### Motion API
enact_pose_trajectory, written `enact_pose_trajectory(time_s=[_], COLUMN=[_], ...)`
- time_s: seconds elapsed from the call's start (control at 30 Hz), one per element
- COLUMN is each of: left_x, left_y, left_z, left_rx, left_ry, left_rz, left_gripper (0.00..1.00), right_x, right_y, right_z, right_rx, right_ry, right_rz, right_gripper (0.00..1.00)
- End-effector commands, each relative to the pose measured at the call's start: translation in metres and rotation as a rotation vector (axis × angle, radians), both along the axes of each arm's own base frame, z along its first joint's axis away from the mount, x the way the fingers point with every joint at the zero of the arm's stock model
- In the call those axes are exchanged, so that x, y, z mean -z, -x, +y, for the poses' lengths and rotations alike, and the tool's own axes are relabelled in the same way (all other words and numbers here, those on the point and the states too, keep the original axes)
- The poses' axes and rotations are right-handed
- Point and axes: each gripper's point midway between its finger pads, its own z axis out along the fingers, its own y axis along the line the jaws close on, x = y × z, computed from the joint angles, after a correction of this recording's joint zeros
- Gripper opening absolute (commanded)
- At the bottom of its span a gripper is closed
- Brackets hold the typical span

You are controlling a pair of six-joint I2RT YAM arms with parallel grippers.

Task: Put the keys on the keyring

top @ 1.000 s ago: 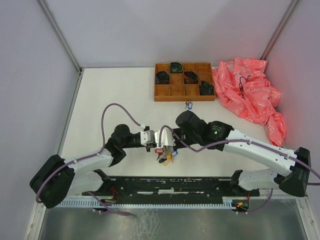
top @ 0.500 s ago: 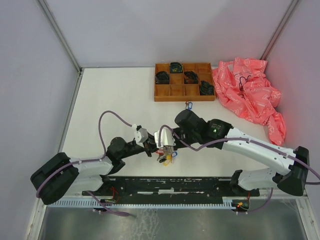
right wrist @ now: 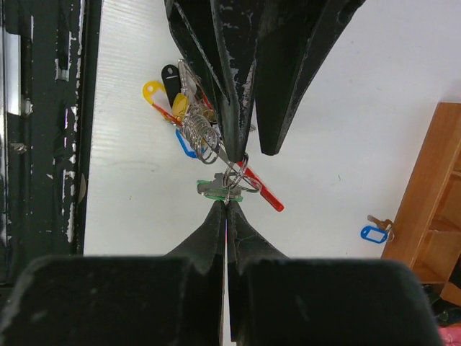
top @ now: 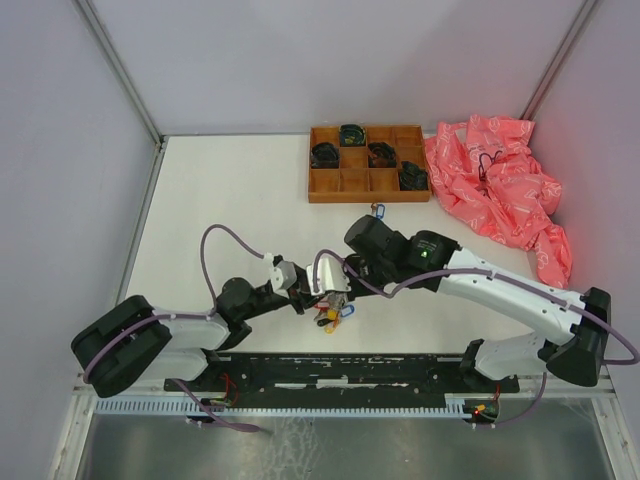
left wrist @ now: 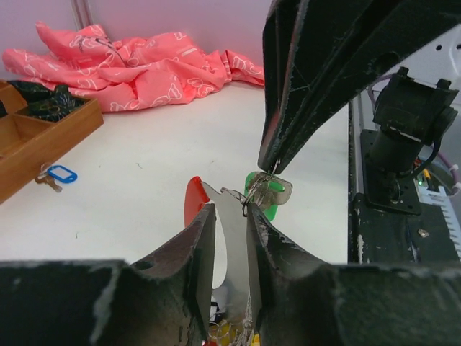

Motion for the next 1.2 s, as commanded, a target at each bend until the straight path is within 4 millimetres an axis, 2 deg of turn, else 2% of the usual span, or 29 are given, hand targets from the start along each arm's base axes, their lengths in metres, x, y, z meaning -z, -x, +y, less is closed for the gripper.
enact_pose_trajectory(time_s=[0.0,0.2,0.33,0.57,0.9,1.07,1.17], left_x=[-0.017,-0.018,-0.018,-0.02,-0.001,-0.004,-0.006], left_y=[0.005,0.015,0.015,0.018,0.023,0.021,0.019], left_z=[-0.001,-0.007,-0.015,-0.028,-0.034,-0.036,-0.038], left_rx=[0.041,0.115,0.161,0.234,0.306,0.306,0.303], left_ry=[-0.017,-0.067,-0.107,-0.102,-0.153,-0.154,-0.15], left_rz=[-0.199,-0.331,-0.361,-0.354,-0.289,-0.29,-0.283], left_gripper=[0.31,0.33,0.33,0.32,0.3,0.23,0.08], right_x=[-0.015,-0.015,-0.016,-0.016,-0.018,-0.017,-0.015], right_y=[0.008,0.009,0.009,0.009,0.008,0.008,0.009], right_z=[0.004,0.003,0.004,0.007,0.008,0.009,0.008], right_rx=[-0.039,-0.048,-0.053,-0.054,-0.052,-0.054,-0.053], right_ry=[-0.008,0.003,0.002,-0.001,-0.013,-0.016,-0.012], right_rz=[0.028,0.039,0.039,0.045,0.033,0.039,0.043], right_gripper=[0.01,0.01,0.01,0.01,0.01,0.01,0.01])
